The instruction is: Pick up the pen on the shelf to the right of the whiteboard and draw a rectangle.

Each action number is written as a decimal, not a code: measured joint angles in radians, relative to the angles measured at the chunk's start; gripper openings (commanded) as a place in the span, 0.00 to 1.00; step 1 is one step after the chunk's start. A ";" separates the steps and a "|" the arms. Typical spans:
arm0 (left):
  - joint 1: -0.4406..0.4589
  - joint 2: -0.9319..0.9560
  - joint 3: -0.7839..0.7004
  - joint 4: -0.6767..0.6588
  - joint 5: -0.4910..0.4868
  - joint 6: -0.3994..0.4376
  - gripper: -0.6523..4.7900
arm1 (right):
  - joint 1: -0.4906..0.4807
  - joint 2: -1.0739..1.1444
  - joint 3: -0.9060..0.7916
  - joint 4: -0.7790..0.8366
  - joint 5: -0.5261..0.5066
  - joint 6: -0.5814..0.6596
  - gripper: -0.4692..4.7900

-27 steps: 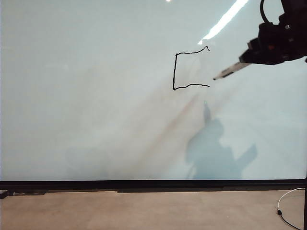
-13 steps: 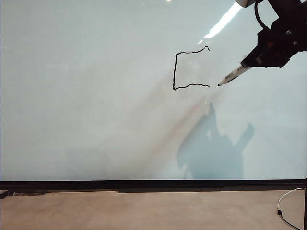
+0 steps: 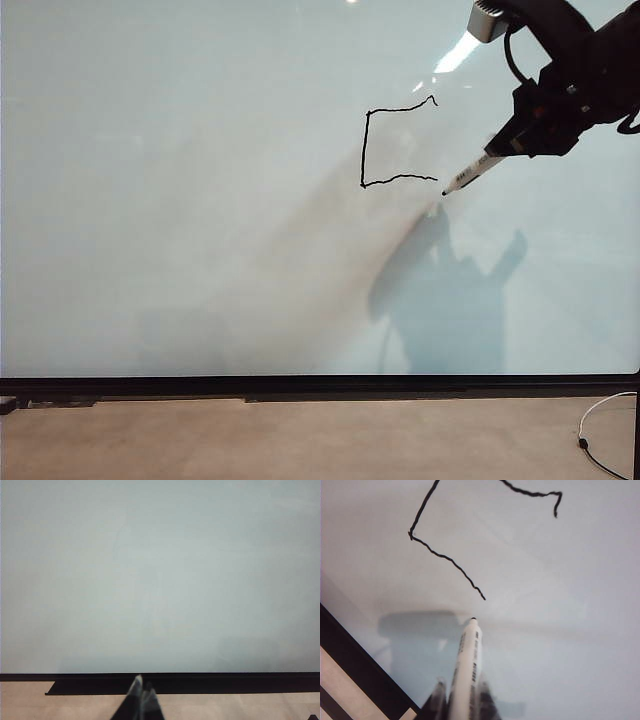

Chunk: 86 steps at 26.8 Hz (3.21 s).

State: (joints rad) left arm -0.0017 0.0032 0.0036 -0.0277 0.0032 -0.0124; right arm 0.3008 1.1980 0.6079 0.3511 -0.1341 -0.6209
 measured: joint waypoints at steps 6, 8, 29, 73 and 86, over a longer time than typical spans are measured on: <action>0.000 0.000 0.000 0.000 0.000 0.000 0.11 | 0.000 0.014 0.002 0.064 -0.018 -0.001 0.08; 0.000 0.000 0.000 0.000 0.000 0.000 0.11 | 0.000 0.014 0.002 0.070 -0.019 -0.001 0.08; 0.000 0.000 0.000 0.000 0.000 0.000 0.11 | 0.002 0.014 0.027 0.054 -0.015 -0.008 0.08; 0.000 0.000 0.000 0.000 0.000 0.000 0.11 | 0.001 -0.066 0.041 0.086 -0.011 -0.025 0.08; 0.000 0.000 0.000 0.000 0.000 0.000 0.11 | 0.001 -0.084 0.044 0.100 -0.008 -0.026 0.08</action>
State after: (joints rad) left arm -0.0017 0.0029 0.0036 -0.0277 0.0032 -0.0120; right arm 0.3016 1.1145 0.6518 0.4515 -0.1425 -0.6464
